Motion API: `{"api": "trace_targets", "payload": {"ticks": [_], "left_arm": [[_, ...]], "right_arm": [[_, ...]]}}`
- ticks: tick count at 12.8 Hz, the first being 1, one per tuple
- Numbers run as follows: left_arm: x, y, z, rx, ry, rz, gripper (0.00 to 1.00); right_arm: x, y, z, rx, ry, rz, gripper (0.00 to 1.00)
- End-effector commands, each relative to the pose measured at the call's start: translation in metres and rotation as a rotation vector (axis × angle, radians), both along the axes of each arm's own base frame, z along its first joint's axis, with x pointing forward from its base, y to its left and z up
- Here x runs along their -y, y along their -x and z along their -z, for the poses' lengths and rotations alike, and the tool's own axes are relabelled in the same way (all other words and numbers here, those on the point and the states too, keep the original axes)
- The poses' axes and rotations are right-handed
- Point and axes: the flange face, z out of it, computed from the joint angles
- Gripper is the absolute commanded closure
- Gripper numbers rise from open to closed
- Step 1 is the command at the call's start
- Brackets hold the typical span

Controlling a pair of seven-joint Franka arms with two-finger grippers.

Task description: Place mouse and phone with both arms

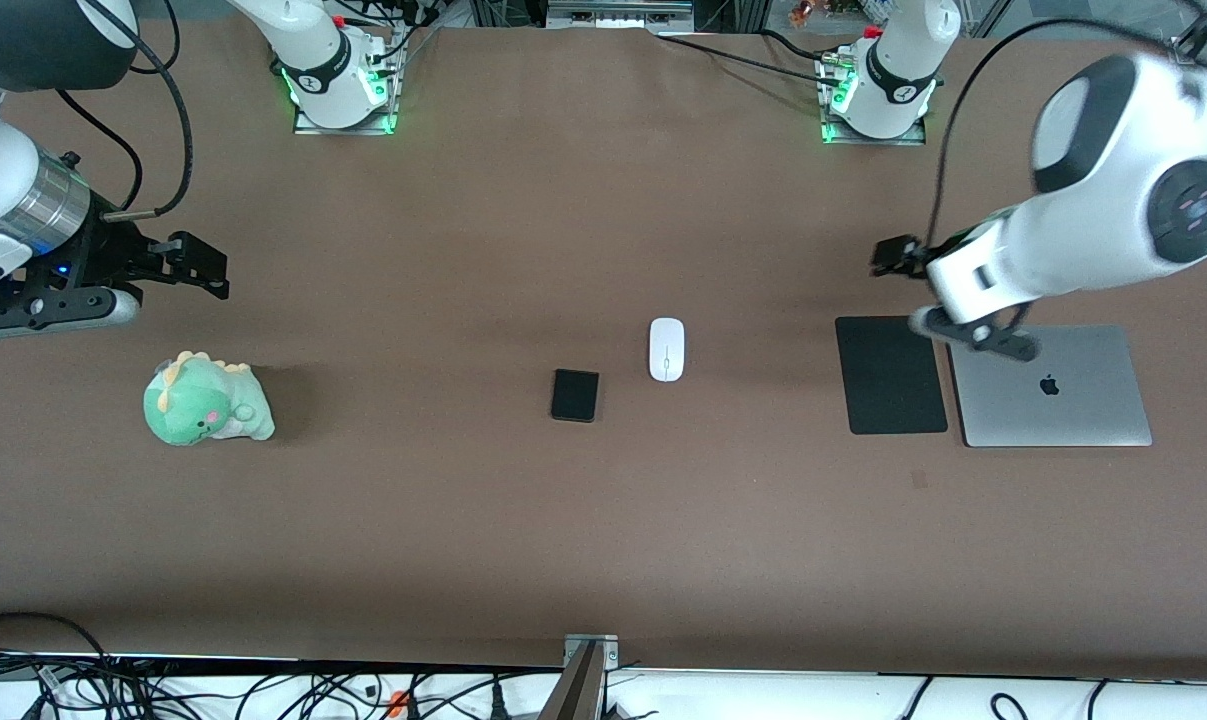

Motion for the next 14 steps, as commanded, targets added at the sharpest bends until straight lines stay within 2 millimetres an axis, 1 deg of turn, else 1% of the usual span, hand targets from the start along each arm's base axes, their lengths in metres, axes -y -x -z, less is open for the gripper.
{"api": "trace_targets", "payload": {"ticks": [1, 2, 3, 4, 5, 6, 7, 8, 9, 10, 12, 13, 14], "left_arm": [[0.051, -0.021, 0.048, 0.068, 0.075, 0.024, 0.0], [0.082, -0.022, 0.062, 0.11, 0.086, 0.033, 0.0], [0.123, -0.017, 0.078, 0.146, 0.087, 0.014, 0.0], [0.159, -0.008, 0.105, 0.182, 0.045, -0.031, 0.0], [0.182, -0.003, 0.125, 0.246, -0.002, -0.062, 0.0], [0.21, 0.008, 0.145, 0.28, -0.038, -0.096, 0.0], [0.234, 0.022, 0.166, 0.287, -0.073, -0.133, 0.0], [0.253, 0.036, 0.183, 0.299, -0.123, -0.173, 0.0], [0.258, 0.042, 0.198, 0.331, -0.179, -0.176, 0.0], [0.257, 0.044, 0.216, 0.34, -0.21, -0.155, 0.0], [0.265, 0.052, 0.244, 0.325, -0.204, -0.161, 0.0], [0.271, 0.058, 0.256, 0.317, -0.2, -0.154, 0.0], [0.272, 0.064, 0.268, 0.306, -0.202, -0.147, 0.0]], "right_arm": [[0.006, -0.008, 0.01, -0.013, 0.004, 0.013, 0.0], [0.007, -0.012, 0.015, -0.014, 0.01, 0.014, 0.0], [0.005, -0.015, 0.023, -0.019, 0.014, 0.007, 0.0], [0.004, -0.022, 0.042, -0.048, 0.014, -0.002, 0.0], [-0.001, -0.029, 0.068, -0.088, 0.019, -0.008, 0.0], [0.0, -0.033, 0.083, -0.112, 0.013, -0.013, 0.0], [-0.003, -0.033, 0.083, -0.108, 0.01, -0.034, 0.0], [-0.016, -0.032, 0.084, -0.106, 0.019, -0.059, 0.0], [-0.028, -0.031, 0.087, -0.111, 0.021, -0.077, 0.0], [-0.027, -0.032, 0.09, -0.115, 0.02, -0.077, 0.0], [-0.027, -0.037, 0.113, -0.148, 0.02, -0.077, 0.0], [-0.028, -0.043, 0.13, -0.156, 0.018, -0.076, 0.0], [-0.031, -0.049, 0.138, -0.134, 0.01, -0.075, 0.0]]}}
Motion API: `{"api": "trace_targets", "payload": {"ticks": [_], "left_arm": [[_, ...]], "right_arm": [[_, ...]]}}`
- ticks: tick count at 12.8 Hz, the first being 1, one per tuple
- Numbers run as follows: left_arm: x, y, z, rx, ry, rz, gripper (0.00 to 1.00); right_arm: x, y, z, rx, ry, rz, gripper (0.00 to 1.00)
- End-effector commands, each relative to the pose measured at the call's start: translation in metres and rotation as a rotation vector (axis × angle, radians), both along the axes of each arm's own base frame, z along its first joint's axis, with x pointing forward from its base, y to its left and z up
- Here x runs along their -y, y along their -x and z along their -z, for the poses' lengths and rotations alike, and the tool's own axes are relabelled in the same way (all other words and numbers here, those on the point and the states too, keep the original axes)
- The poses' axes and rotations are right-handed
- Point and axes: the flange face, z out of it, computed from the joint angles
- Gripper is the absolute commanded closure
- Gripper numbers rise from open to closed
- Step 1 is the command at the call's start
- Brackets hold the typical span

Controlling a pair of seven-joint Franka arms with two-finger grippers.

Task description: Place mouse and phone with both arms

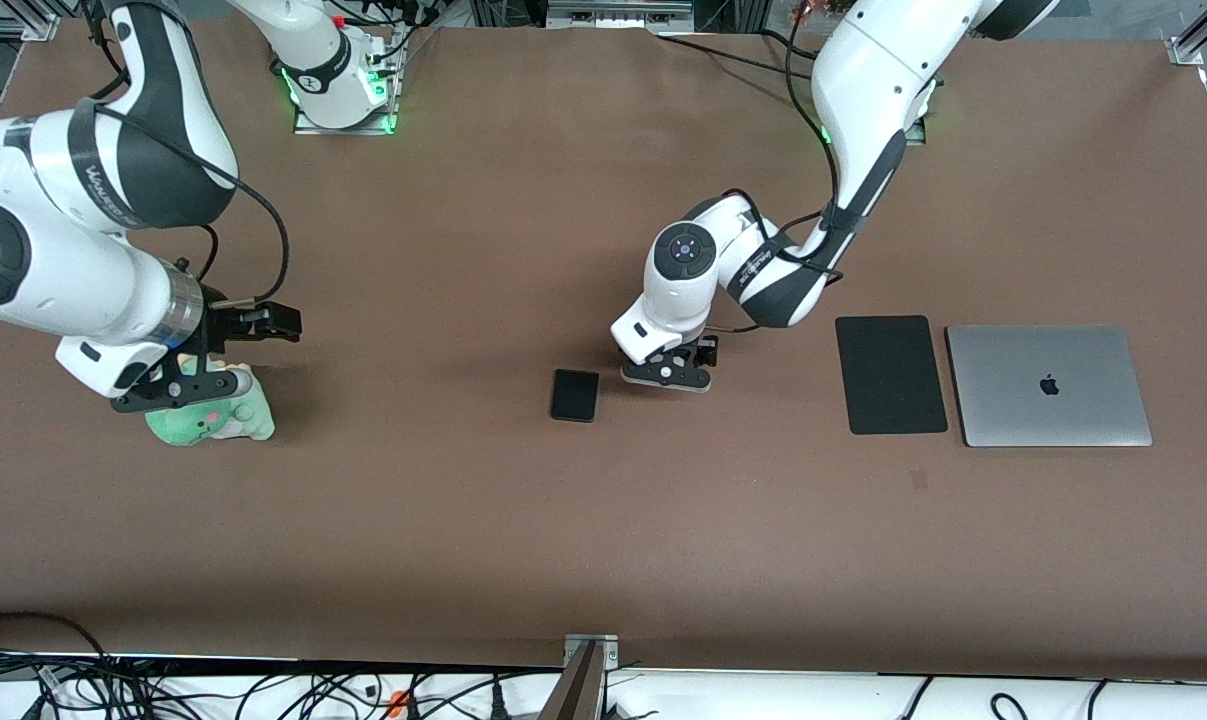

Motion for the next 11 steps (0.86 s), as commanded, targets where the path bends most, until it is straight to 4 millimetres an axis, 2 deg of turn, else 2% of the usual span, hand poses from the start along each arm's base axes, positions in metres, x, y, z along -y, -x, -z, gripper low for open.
{"api": "trace_targets", "payload": {"ticks": [1, 3, 4, 5, 7, 8, 10, 11], "left_arm": [[0.004, 0.01, 0.021, 0.007, -0.006, 0.006, 0.0], [0.006, 0.019, 0.022, 0.0, -0.013, 0.019, 0.0], [0.01, 0.023, 0.021, -0.002, -0.012, 0.02, 0.52], [0.015, 0.026, 0.019, -0.009, -0.003, -0.024, 0.71], [0.017, 0.028, 0.016, -0.009, 0.0, -0.068, 0.72], [0.016, 0.022, 0.004, 0.007, 0.008, -0.074, 0.73], [0.006, 0.008, -0.044, 0.037, -0.014, -0.072, 0.74], [-0.01, -0.006, -0.077, 0.046, -0.039, -0.064, 0.73]], "right_arm": [[-0.008, -0.016, 0.026, 0.026, -0.007, -0.002, 0.0], [-0.031, -0.018, 0.041, 0.028, -0.022, -0.02, 0.0], [-0.036, -0.019, 0.05, 0.021, -0.04, -0.017, 0.0], [-0.041, -0.02, 0.055, 0.018, -0.062, 0.005, 0.0], [-0.053, -0.02, 0.065, 0.009, -0.062, 0.105, 0.0], [-0.066, -0.019, 0.068, 0.015, -0.059, 0.115, 0.0], [-0.089, -0.018, 0.083, 0.025, -0.054, 0.149, 0.0], [-0.104, -0.019, 0.097, 0.033, -0.051, 0.172, 0.0]]}}
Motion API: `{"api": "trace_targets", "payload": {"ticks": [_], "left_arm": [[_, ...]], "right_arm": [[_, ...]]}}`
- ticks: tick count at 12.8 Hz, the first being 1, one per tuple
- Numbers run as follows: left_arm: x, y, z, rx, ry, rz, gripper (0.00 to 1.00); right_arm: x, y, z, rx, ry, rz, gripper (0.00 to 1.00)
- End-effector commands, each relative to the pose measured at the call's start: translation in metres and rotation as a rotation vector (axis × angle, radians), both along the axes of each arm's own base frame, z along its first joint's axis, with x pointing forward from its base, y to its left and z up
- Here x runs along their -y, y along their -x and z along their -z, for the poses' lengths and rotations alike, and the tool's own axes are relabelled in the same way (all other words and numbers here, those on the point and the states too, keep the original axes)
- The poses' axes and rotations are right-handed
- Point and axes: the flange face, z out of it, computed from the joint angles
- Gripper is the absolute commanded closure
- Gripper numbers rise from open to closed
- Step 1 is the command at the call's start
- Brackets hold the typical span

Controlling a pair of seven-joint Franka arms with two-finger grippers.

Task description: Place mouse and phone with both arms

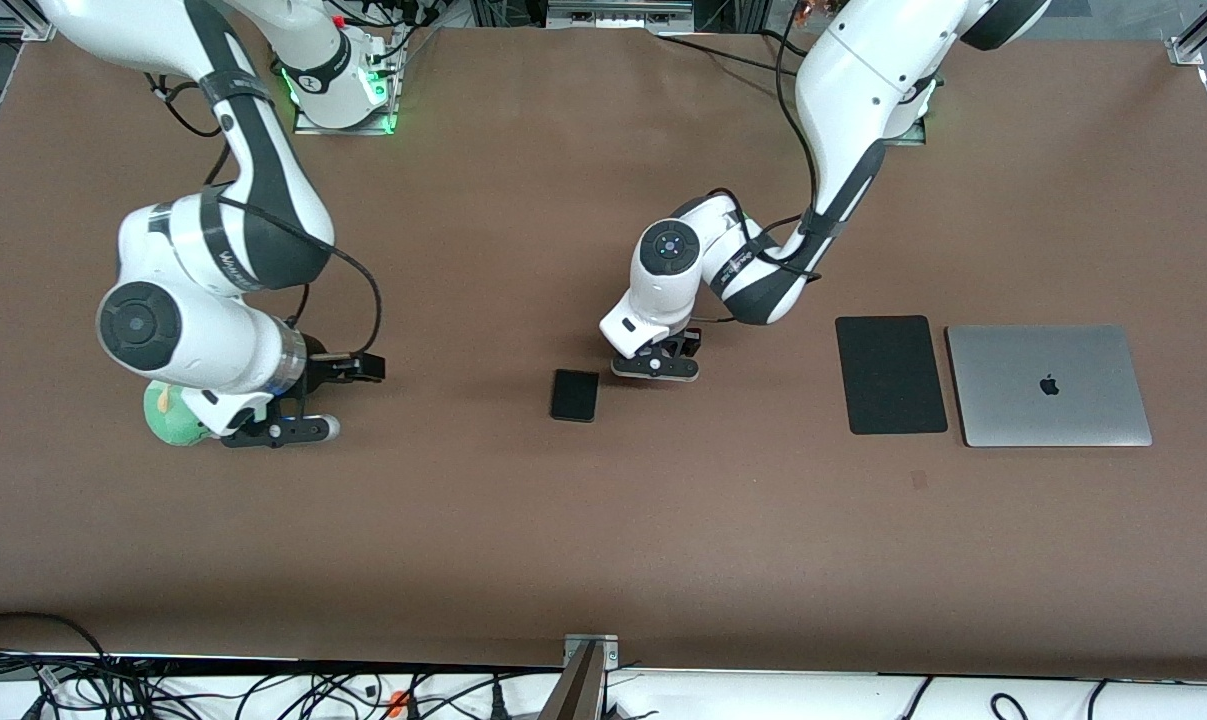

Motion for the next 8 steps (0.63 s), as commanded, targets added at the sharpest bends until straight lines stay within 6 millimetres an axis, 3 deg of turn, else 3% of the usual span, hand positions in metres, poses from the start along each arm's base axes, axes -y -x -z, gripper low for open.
{"api": "trace_targets", "payload": {"ticks": [1, 3, 4, 6, 8], "left_arm": [[-0.04, -0.024, -0.096, 0.029, -0.077, 0.026, 0.68], [-0.082, -0.042, -0.147, -0.056, -0.034, 0.006, 0.64], [-0.109, -0.055, -0.163, -0.11, 0.009, -0.032, 0.64], [-0.182, -0.082, -0.161, -0.176, -0.006, -0.075, 0.63], [-0.237, -0.098, -0.128, -0.229, -0.014, -0.109, 0.64]], "right_arm": [[-0.043, -0.001, 0.028, 0.025, -0.004, 0.065, 0.0], [-0.074, 0.002, 0.047, 0.048, -0.004, 0.115, 0.0], [-0.09, 0.005, 0.058, 0.056, -0.005, 0.138, 0.0], [-0.129, 0.014, 0.084, 0.086, -0.013, 0.195, 0.0], [-0.167, 0.028, 0.109, 0.105, -0.011, 0.219, 0.0]]}}
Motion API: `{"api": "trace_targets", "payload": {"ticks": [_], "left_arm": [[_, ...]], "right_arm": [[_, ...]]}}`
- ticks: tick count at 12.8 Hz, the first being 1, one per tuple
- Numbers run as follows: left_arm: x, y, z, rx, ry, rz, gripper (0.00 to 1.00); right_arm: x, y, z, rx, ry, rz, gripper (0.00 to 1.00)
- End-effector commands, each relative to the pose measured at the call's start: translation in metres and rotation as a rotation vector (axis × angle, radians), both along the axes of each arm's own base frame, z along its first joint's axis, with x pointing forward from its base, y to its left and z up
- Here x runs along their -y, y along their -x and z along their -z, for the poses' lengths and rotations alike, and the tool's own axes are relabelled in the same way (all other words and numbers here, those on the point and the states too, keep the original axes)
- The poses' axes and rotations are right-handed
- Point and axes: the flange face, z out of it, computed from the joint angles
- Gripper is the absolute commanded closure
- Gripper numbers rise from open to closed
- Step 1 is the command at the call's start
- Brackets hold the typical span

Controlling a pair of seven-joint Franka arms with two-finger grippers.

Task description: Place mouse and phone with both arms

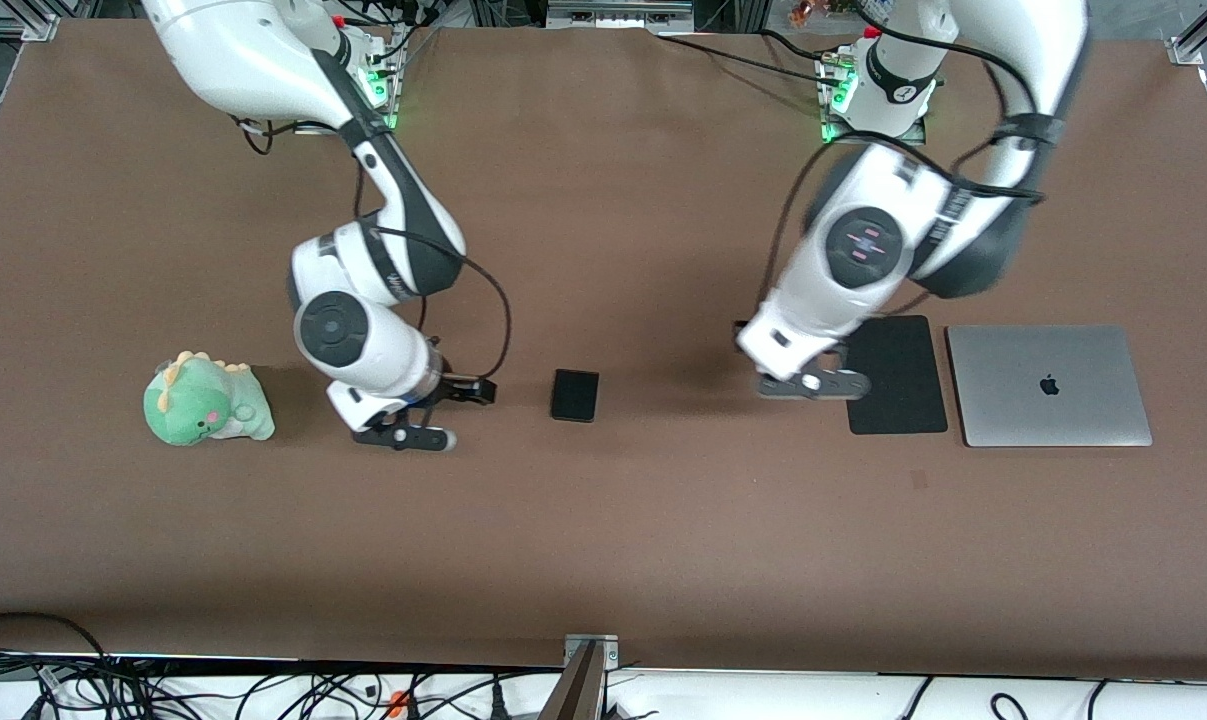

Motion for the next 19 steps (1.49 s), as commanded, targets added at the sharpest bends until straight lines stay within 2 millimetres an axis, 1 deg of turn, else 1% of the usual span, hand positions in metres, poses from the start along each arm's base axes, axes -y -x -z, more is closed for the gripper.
{"api": "trace_targets", "payload": {"ticks": [1, 2, 3, 4, 5, 6, 7, 8, 9, 10, 11, 12, 13, 15, 16, 17, 18, 19], "left_arm": [[-0.067, -0.01, 0.051, -0.103, 0.004, -0.042, 0.64], [-0.113, -0.012, 0.069, -0.12, -0.029, -0.038, 0.63], [-0.145, -0.013, 0.089, -0.139, -0.018, 0.008, 0.63], [-0.161, -0.008, 0.112, -0.132, -0.001, 0.036, 0.64], [-0.173, 0.0, 0.131, -0.097, 0.015, 0.031, 0.63], [-0.178, 0.008, 0.146, -0.071, 0.023, 0.033, 0.62], [-0.192, 0.015, 0.158, -0.053, 0.035, 0.037, 0.62], [-0.2, 0.021, 0.169, -0.032, 0.049, 0.049, 0.6], [-0.201, 0.027, 0.178, -0.019, 0.056, 0.061, 0.58], [-0.209, 0.029, 0.182, -0.016, 0.061, 0.066, 0.57], [-0.212, 0.03, 0.185, -0.02, 0.064, 0.07, 0.47], [-0.212, 0.03, 0.187, -0.023, 0.066, 0.07, 0.33], [-0.212, 0.03, 0.188, -0.024, 0.066, 0.07, 0.0], [-0.21, 0.027, 0.177, -0.018, 0.062, 0.074, 0.0], [-0.207, 0.022, 0.159, 0.004, 0.057, 0.073, 0.0], [-0.208, 0.009, 0.126, 0.047, 0.044, 0.071, 0.0], [-0.209, 0.0, 0.091, 0.054, 0.026, 0.073, 0.0], [-0.21, -0.012, 0.057, 0.021, 0.01, 0.074, 0.0]], "right_arm": [[-0.049, 0.013, 0.025, 0.02, 0.0, 0.044, 0.0], [-0.066, 0.018, 0.032, 0.019, 0.001, 0.067, 0.0], [-0.081, 0.022, 0.041, 0.018, 0.009, 0.081, 0.0], [-0.093, 0.026, 0.049, 0.02, 0.019, 0.104, 0.0], [-0.1, 0.027, 0.057, 0.021, 0.029, 0.119, 0.0], [-0.107, 0.029, 0.06, 0.024, 0.029, 0.121, 0.0], [-0.112, 0.028, 0.063, 0.029, 0.023, 0.14, 0.0], [-0.124, 0.03, 0.067, 0.043, 0.011, 0.152, 0.0], [-0.132, 0.03, 0.072, 0.05, 0.003, 0.165, 0.0], [-0.135, 0.03, 0.077, 0.05, 0.001, 0.172, 0.0], [-0.14, 0.031, 0.077, 0.06, -0.009, 0.182, 0.0], [-0.142, 0.03, 0.081, 0.071, -0.02, 0.199, 0.0], [-0.146, 0.033, 0.084, 0.073, -0.023, 0.198, 0.0], [-0.149, 0.036, 0.092, 0.072, -0.019, 0.197, 0.0], [-0.149, 0.037, 0.093, 0.072, -0.017, 0.195, 0.0], [-0.148, 0.037, 0.093, 0.076, -0.013, 0.19, 0.0], [-0.148, 0.037, 0.094, 0.079, -0.007, 0.185, 0.0], [-0.148, 0.038, 0.097, 0.084, 0.003, 0.175, 0.0]]}}
